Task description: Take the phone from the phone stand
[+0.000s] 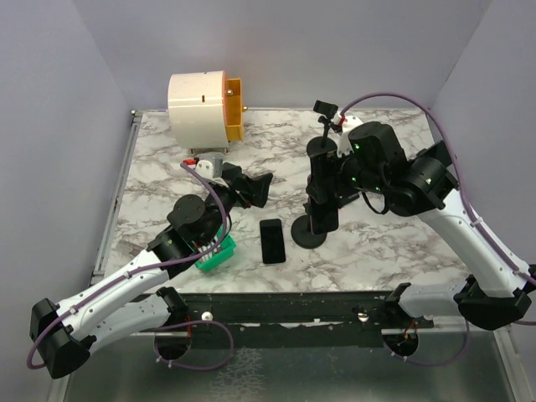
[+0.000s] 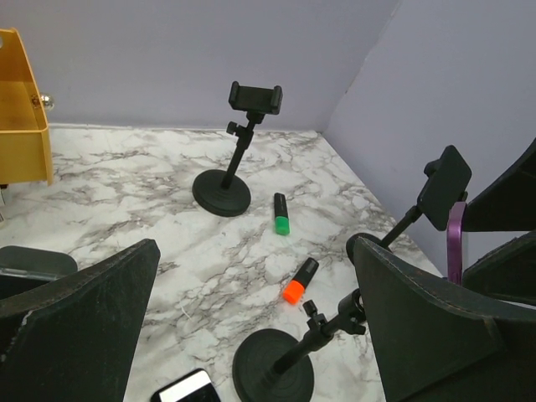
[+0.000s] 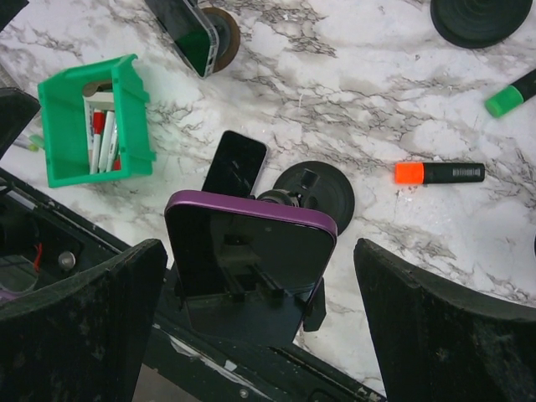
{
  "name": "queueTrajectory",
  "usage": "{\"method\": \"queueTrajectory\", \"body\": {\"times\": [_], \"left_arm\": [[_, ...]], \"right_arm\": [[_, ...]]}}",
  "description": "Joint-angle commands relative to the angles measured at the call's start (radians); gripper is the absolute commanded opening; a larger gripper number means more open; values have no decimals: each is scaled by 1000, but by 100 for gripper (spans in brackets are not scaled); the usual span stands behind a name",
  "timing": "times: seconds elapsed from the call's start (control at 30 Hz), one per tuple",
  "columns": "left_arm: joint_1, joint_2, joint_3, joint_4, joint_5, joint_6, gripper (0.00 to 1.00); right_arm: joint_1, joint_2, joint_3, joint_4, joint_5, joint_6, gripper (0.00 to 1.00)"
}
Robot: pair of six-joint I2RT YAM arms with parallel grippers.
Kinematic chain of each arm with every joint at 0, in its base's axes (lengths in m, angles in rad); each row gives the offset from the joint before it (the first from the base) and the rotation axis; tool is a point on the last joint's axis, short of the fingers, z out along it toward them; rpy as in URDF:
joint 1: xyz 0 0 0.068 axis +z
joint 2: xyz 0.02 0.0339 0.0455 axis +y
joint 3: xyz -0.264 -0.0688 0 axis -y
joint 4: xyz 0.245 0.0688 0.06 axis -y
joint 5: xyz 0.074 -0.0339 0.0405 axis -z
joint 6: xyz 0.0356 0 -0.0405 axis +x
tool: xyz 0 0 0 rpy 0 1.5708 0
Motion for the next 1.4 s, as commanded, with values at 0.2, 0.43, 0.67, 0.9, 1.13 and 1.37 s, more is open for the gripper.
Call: {"method": "queueTrajectory", "body": {"times": [0.2, 0.43, 0.67, 0.9, 1.13, 1.37], "left_arm": [[-2, 0, -16, -1, -39, -12, 99], [-2, 2, -16, -7, -56, -24, 99], [-2, -4, -16, -10, -59, -28, 99], [-2, -5, -15, -12, -56, -30, 99], [-2, -7, -14, -13, -51, -30, 99], [-2, -4, -17, -13, -49, -30, 99]], "right_arm": [[30, 26, 59, -84, 111, 124, 100], [112, 55, 95, -132, 222, 200, 100], [130, 82, 90, -137, 276, 225, 100], [130, 88, 78, -124, 291, 229, 100], [130, 92, 59, -101, 281, 217, 97], [131, 89, 33, -70, 274, 196, 96]]}}
